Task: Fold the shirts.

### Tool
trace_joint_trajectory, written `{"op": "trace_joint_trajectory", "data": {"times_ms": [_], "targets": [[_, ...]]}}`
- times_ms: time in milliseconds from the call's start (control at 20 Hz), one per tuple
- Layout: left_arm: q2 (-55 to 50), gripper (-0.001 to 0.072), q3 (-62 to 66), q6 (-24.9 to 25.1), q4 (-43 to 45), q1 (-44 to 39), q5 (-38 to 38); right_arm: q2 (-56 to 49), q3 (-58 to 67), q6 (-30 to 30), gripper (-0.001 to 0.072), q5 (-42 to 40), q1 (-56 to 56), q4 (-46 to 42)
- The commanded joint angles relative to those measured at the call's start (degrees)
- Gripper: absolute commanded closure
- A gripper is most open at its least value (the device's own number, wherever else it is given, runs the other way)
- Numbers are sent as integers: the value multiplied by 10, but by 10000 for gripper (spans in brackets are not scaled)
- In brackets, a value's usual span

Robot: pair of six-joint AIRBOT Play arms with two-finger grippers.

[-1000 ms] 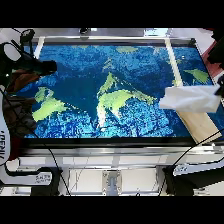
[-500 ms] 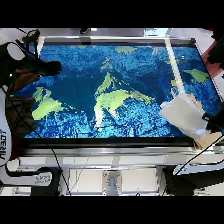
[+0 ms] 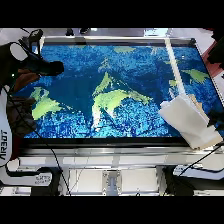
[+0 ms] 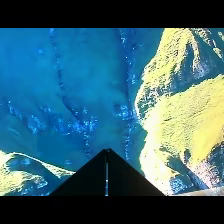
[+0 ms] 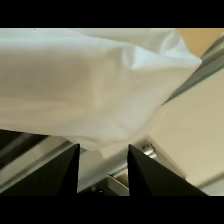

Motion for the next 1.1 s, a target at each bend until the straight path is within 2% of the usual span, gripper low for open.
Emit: {"op": "trace_joint_trajectory", "data": {"times_ms": [0,100,150,200,450,600,700,1050], "targets": [[0,693,0,1,-25,0,1,96,43,-68,342,-138,3,289],[0,693,0,1,-42,0,5,121,22,-204,342,-243,41,514],[0,693,0,0,-47,0,9,120,9,-253,342,-278,77,577],[0,693,0,0,-52,0,9,117,-7,-275,342,-311,119,592],[0,693,0,0,-69,0,-9,78,-108,-317,342,-492,335,508],[0,693,0,0,-70,0,-22,62,-112,-317,343,-556,399,427],[0,693,0,0,-72,0,-22,63,-112,-290,342,-553,415,391],[0,693,0,1,-72,0,-25,63,-112,-290,342,-552,420,392]]}}
